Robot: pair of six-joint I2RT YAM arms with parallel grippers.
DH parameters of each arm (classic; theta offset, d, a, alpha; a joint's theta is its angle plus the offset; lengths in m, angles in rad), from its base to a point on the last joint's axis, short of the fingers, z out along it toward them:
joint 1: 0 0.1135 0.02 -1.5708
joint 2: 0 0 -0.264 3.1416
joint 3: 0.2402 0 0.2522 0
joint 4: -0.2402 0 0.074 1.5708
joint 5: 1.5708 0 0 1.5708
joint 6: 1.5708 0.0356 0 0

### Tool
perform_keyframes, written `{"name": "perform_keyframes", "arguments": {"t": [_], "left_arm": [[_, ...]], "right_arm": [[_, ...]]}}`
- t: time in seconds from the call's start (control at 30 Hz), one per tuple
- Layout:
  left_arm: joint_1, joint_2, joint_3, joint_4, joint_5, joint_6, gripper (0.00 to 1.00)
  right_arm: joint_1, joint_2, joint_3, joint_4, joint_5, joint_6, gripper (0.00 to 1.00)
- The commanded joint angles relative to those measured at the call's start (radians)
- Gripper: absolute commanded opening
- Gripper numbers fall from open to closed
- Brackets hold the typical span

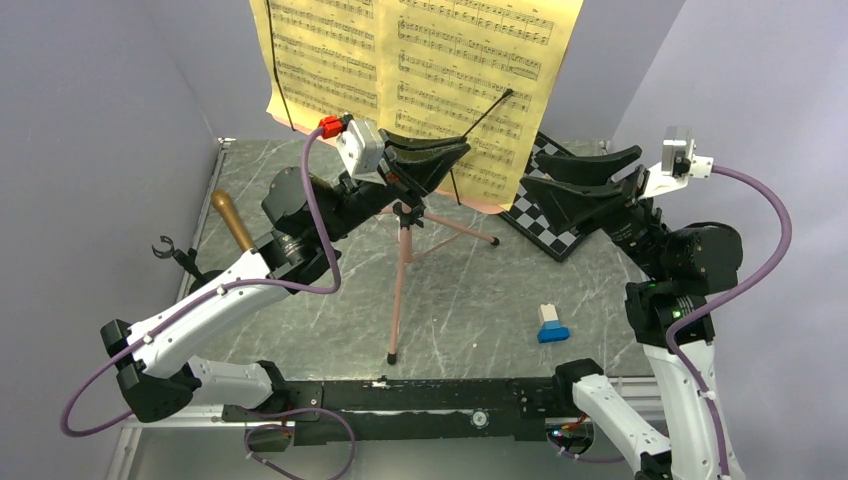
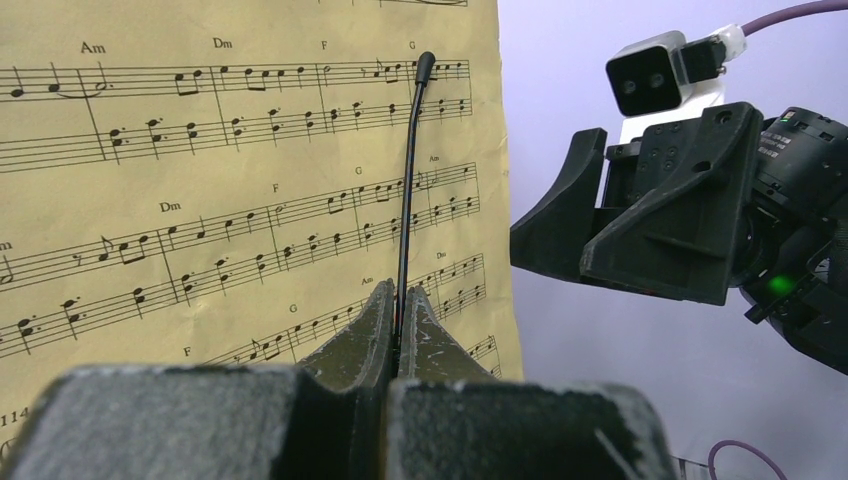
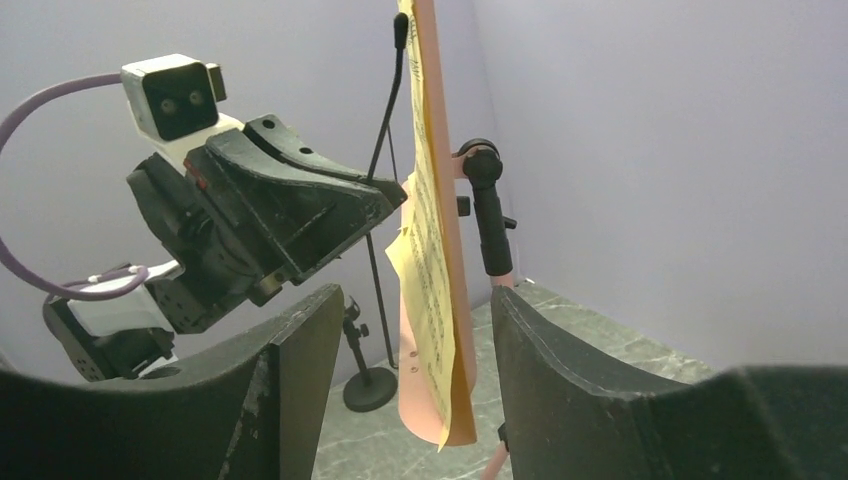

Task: Pack up the instrument practice props

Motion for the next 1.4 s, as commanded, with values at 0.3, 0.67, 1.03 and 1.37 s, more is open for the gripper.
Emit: {"name": "perform_keyframes", "arguments": {"t": [0.3,0.67,1.03,1.37], "left_arm": [[0.018,-0.017,-0.003,0.037,-0.060,0.045,0.00],[0.018,-0.008,0.005,0.036,-0.060,0.043,0.00],[0.017,-0.008,0.003,0.032,-0.066,0.045,0.00],[0.016,-0.014,-0.001,0.034,-0.068,0.045,0.00]], "right_arm": [[0.029,0.050,0.063,0.001,-0.032,-0.007,0.56],[0.048,0.054,0.062,0.038,-0.076,0.008,0.45],[0.052,0.031,0.052,0.030,-0.059,-0.001,0.55],[0.053,0.006,0.039,0.019,-0.053,-0.010,0.45]]}}
